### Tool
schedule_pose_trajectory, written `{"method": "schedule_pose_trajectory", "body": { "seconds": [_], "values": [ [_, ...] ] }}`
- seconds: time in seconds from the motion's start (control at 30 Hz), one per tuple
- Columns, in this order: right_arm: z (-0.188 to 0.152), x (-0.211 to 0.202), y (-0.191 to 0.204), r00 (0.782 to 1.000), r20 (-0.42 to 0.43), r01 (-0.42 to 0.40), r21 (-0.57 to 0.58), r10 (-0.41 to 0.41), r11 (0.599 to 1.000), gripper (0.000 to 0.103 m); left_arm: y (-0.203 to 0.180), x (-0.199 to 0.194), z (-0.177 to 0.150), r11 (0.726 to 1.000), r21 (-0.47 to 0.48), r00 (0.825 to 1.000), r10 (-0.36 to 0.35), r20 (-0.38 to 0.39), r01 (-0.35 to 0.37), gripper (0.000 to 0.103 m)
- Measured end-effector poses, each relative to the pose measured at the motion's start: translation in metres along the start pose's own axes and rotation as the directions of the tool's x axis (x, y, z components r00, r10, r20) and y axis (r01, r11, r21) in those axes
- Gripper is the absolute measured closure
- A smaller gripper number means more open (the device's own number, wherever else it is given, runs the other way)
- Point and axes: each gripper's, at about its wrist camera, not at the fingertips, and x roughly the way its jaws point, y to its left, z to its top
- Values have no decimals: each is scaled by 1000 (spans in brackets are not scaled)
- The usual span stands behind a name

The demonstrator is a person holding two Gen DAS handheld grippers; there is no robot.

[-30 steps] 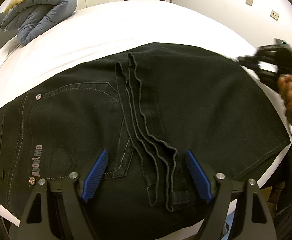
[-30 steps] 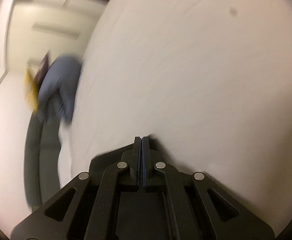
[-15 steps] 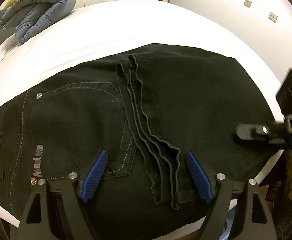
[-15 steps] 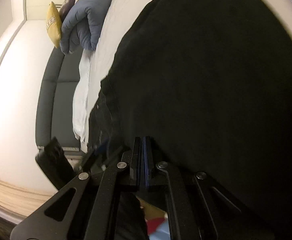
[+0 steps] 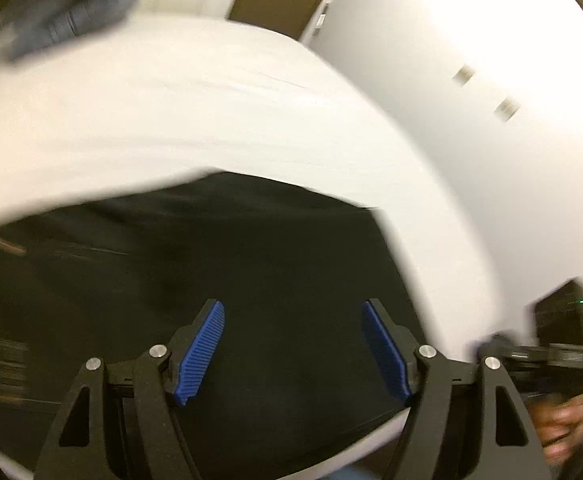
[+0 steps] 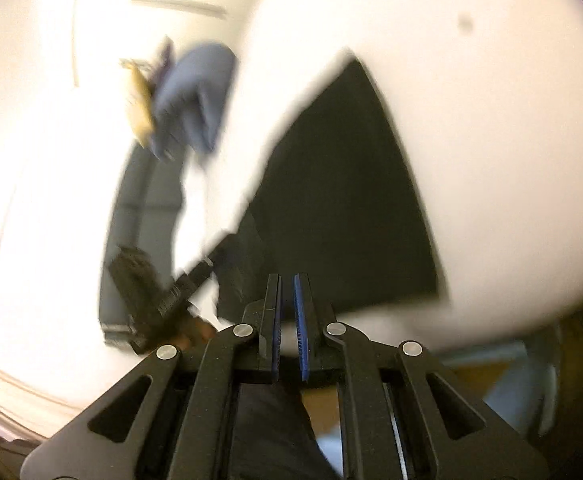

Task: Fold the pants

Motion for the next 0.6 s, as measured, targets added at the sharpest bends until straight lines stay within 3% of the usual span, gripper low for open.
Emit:
{"method": "schedule_pose_trajectory", "body": {
  "seconds": [0.03, 0.1, 0.2, 0.3, 0.33, 0.37, 0.47, 0.53, 0.57, 0.6],
  "values": [
    [6, 2, -2, 1000, 25, 2, 4, -2, 1000, 95, 2, 14, -5, 998, -39, 999, -46, -12, 45, 29],
    [21, 11, -12, 998, 56, -19, 43, 17, 999, 95, 14, 39, -22, 993, -116, 998, -44, -50, 38, 35],
    [33, 32, -27, 995, 80, -68, 100, 60, 993, 95, 21, 30, -34, 996, -86, 999, -28, -14, 27, 53],
    [36, 59, -45, 999, 52, -1, 89, -3, 996, 95, 42, 12, -40, 993, -121, 1000, -17, -9, 16, 62],
    [35, 68, -53, 999, 37, 22, 92, -25, 996, 103, 51, 6, -45, 990, -139, 1000, -19, -3, 19, 63],
    [36, 73, -61, 997, 33, 63, 93, -66, 994, 103, 58, 1, -50, 987, -156, 1000, -31, 0, 31, 68],
    [45, 67, -74, 995, 56, 81, 91, -86, 993, 103, 74, -19, -65, 981, -189, 999, -47, 10, 48, 78],
    [44, 56, -80, 993, 81, 77, 122, -88, 990, 103, 78, -30, -72, 980, -193, 998, -54, 12, 55, 79],
    [45, 49, -83, 991, 98, 71, 152, -86, 986, 103, 76, -37, -73, 984, -175, 1000, -25, 10, 27, 76],
    [46, 38, -85, 989, 111, 78, 161, -97, 984, 100, 73, -45, -73, 988, -146, 999, 51, 3, -50, 66]
  ]
}}
